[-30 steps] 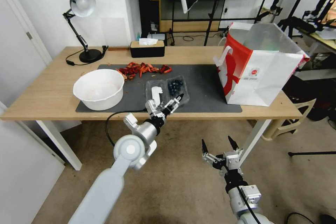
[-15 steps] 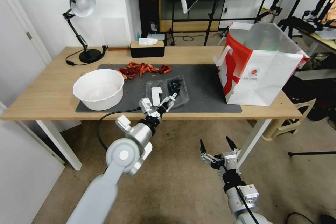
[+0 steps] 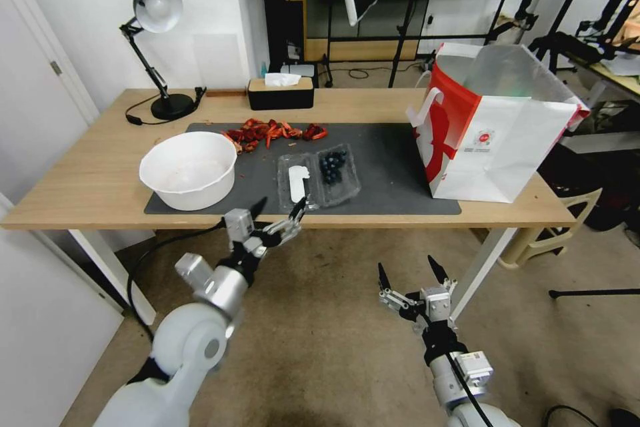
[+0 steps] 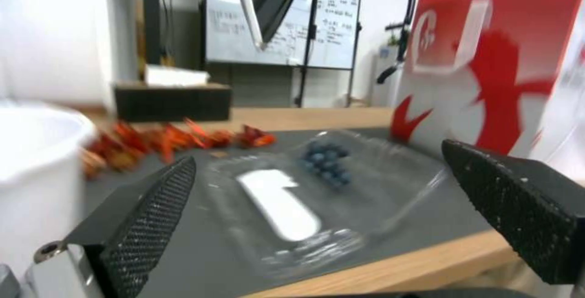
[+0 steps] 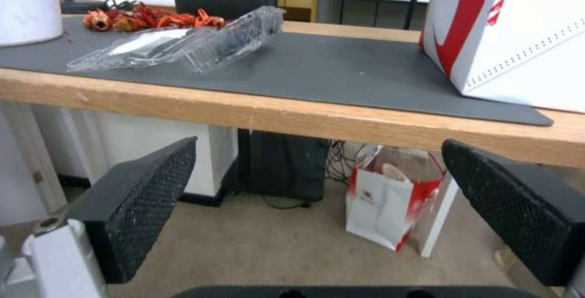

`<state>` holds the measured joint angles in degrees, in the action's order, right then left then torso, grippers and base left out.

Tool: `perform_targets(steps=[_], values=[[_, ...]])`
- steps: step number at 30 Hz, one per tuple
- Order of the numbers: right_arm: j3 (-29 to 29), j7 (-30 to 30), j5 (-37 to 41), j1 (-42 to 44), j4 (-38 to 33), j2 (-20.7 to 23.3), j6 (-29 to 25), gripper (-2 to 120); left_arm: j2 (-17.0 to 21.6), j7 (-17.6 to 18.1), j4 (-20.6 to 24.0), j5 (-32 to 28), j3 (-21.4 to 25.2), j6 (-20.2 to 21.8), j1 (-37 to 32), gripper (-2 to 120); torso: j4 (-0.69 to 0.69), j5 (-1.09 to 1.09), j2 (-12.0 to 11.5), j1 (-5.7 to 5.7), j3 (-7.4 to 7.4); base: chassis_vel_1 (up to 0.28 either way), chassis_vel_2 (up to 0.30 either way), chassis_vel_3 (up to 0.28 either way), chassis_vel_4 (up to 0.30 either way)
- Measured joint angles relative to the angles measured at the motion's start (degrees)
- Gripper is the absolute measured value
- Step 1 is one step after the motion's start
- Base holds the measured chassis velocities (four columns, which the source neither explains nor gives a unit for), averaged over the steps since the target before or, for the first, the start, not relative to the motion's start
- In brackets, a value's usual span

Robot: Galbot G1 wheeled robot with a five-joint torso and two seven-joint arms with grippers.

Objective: Close the takeout container lid, then place the container into the takeout bag.

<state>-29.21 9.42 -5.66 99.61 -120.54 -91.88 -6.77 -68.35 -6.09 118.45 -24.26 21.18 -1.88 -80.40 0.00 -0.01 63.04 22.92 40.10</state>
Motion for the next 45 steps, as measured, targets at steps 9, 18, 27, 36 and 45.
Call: perform_targets(steps=[9,18,27,36,45], values=[[-0.08,0.15,0.57,0.16,-0.72,-0.12,-1.27,100,-2.61,2.64,0.19,17.09,6.01,-3.39,-11.01,100,0.02,0.01,0.0,0.0,0.0,0.0,0.0,0.0,0.0],[-0.37,0.45,1.41,0.45,-0.96,-0.23,-3.11,100,-4.49,4.26,-1.19,19.35,6.5,-6.22,-13.89,100,0.0,0.01,0.0,0.01,0.0,0.0,0.0,0.0,0.0],[-0.48,0.55,1.79,0.38,-0.91,-0.26,-3.54,100,-4.67,4.82,-1.85,18.4,6.31,-6.83,-13.95,100,0.0,0.01,-0.01,0.01,0.0,0.0,0.0,0.0,0.0],[-0.52,0.55,1.8,0.39,-0.66,-0.26,-3.48,100,-4.76,4.9,-1.89,17.44,6.19,-6.83,-14.2,100,0.0,0.01,-0.01,0.01,0.0,0.0,0.0,0.0,0.0],[-0.6,0.59,1.87,0.37,-0.74,-0.26,-3.4,100,-4.77,5.08,-1.9,16.94,6.2,-6.83,-14.1,100,0.0,0.01,-0.01,0.0,0.0,0.0,0.0,0.0,0.0]])
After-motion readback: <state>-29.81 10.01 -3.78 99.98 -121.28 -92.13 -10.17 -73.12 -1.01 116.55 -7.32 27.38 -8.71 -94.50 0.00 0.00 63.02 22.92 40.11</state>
